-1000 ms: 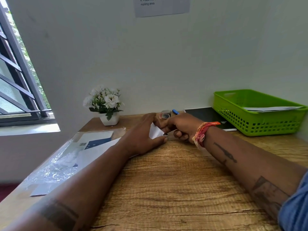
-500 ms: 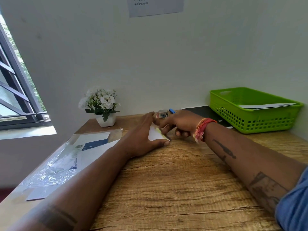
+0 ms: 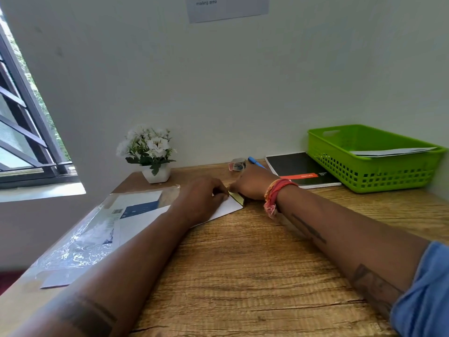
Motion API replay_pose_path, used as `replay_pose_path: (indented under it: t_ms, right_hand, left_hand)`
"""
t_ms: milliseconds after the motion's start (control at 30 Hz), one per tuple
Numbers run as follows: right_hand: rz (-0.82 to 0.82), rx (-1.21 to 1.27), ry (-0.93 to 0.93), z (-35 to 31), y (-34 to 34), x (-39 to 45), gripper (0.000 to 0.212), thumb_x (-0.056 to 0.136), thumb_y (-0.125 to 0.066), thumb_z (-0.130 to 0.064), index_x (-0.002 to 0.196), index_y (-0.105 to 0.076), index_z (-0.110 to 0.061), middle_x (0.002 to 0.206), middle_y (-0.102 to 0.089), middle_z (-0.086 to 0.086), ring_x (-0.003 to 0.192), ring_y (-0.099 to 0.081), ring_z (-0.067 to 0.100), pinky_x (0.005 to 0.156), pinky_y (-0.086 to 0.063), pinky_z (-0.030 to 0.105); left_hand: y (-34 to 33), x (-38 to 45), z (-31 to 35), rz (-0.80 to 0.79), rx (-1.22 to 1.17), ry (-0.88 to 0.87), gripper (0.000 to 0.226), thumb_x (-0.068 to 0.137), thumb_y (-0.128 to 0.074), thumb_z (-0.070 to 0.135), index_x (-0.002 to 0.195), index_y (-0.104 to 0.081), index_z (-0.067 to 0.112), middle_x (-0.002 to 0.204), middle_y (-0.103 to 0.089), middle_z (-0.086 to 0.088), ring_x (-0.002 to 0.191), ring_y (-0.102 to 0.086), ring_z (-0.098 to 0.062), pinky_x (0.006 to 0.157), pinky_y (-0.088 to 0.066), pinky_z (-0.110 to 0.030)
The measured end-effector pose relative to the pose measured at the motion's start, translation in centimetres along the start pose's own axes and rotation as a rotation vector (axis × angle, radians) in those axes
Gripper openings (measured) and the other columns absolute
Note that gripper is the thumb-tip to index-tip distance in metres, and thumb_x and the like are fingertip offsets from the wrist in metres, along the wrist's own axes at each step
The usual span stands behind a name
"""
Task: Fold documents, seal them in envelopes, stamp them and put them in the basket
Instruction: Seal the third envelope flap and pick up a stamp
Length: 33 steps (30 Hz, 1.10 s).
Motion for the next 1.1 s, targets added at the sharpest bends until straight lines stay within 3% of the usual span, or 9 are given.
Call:
replay_pose_path:
  t_ms: [67,167,267,400,600,733,800,1000,1100]
  right_hand:
    - [-0.034,0.04,0.033,0.0,0.0,-0.1,0.038,0.093,-0.053,-0.039,0.078,-0.068,-0.007,0.08,-0.067,0.005,0.079,-0.064,0.024,0.076,-0.051,0.037]
    - [-0.066,0.104,0.049,0.2,0.2,-0.7,0.029,0.096,-0.055,-0.033,0.095,-0.077,-0.012,0.098,-0.075,0.003,0.096,-0.068,0.019,0.09,-0.052,0.034]
    - [-0.025,0.029,0.079,0.4,0.3,-0.6,0.027,0.096,-0.06,-0.034,0.095,-0.075,-0.012,0.098,-0.073,0.002,0.094,-0.066,0.019,0.086,-0.053,0.032]
    - [0.006,-0.009,0.077,0.4,-0.1,0.0,0.029,0.092,-0.065,-0.04,0.097,-0.074,-0.012,0.099,-0.073,0.005,0.094,-0.068,0.022,0.088,-0.055,0.038]
    - [-0.145,-0.013,0.1,0.3,0.7,-0.2,0.038,0.086,-0.072,-0.046,0.104,-0.072,-0.012,0.105,-0.071,0.006,0.101,-0.064,0.022,0.081,-0.048,0.031]
    - [-0.203,-0.071,0.108,0.6,1.5,-0.7,0.042,0.083,-0.073,-0.05,0.106,-0.071,-0.016,0.108,-0.068,0.001,0.102,-0.06,0.02,0.086,-0.047,0.033]
    - [-0.226,-0.079,0.111,0.8,1.7,-0.9,0.041,0.082,-0.073,-0.052,0.105,-0.07,-0.018,0.105,-0.066,-0.003,0.1,-0.059,0.017,0.084,-0.047,0.032]
    - [-0.289,-0.056,0.136,1.0,2.1,-1.5,0.031,0.084,-0.074,-0.047,0.1,-0.069,-0.021,0.094,-0.063,-0.009,0.092,-0.055,0.01,0.077,-0.041,0.028]
    - [-0.297,-0.043,0.168,1.3,2.3,-1.7,0.027,0.084,-0.075,-0.042,0.103,-0.07,-0.023,0.099,-0.061,-0.014,0.09,-0.052,0.003,0.071,-0.038,0.022]
  left_hand:
    - [0.0,-0.1,-0.1,0.053,-0.029,0.034,0.012,0.093,-0.067,0.028,0.105,-0.066,0.032,0.099,-0.067,0.012,0.087,-0.058,-0.004,0.079,-0.05,-0.027]
    - [0.0,-0.2,-0.3,0.124,-0.096,0.096,0.018,0.094,-0.066,0.023,0.106,-0.057,0.034,0.091,-0.066,0.012,0.083,-0.059,-0.005,0.071,-0.046,-0.025]
    - [-0.2,0.0,-0.2,0.062,-0.019,0.045,0.018,0.098,-0.059,0.019,0.101,-0.069,0.033,0.103,-0.068,0.013,0.095,-0.059,-0.007,0.079,-0.043,-0.025]
    - [-0.2,0.1,0.1,0.052,-0.018,0.097,0.028,0.097,-0.052,0.012,0.095,-0.074,0.029,0.105,-0.068,0.013,0.098,-0.058,-0.009,0.083,-0.044,-0.027]
    - [-0.1,0.1,0.3,0.048,-0.041,0.121,0.029,0.095,-0.051,0.013,0.094,-0.075,0.029,0.106,-0.07,0.011,0.096,-0.058,-0.008,0.086,-0.047,-0.029]
    - [-0.3,0.4,0.4,0.014,-0.057,0.183,0.011,0.095,-0.058,0.032,0.089,-0.067,0.031,0.096,-0.067,0.008,0.086,-0.056,-0.009,0.072,-0.044,-0.03]
    - [-0.5,0.6,0.3,-0.011,-0.079,0.199,0.02,0.09,-0.064,0.049,0.087,-0.062,0.029,0.09,-0.064,0.008,0.083,-0.055,-0.009,0.069,-0.043,-0.031]
    - [-0.6,2.4,0.2,-0.034,0.002,0.257,0.021,0.094,-0.065,0.036,0.088,-0.06,0.017,0.094,-0.067,-0.004,0.087,-0.059,-0.021,0.069,-0.039,-0.031]
    - [-0.6,2.9,0.4,-0.036,0.046,0.276,0.027,0.096,-0.063,0.035,0.105,-0.062,0.011,0.104,-0.066,-0.007,0.097,-0.06,-0.025,0.074,-0.038,-0.03]
Point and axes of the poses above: each hand's wrist, its own x-axis towards the middle knuckle, its own y-axis out of the back of the hand, z = x × y, the point moved 2 cm from there along x, towards the middle knuckle
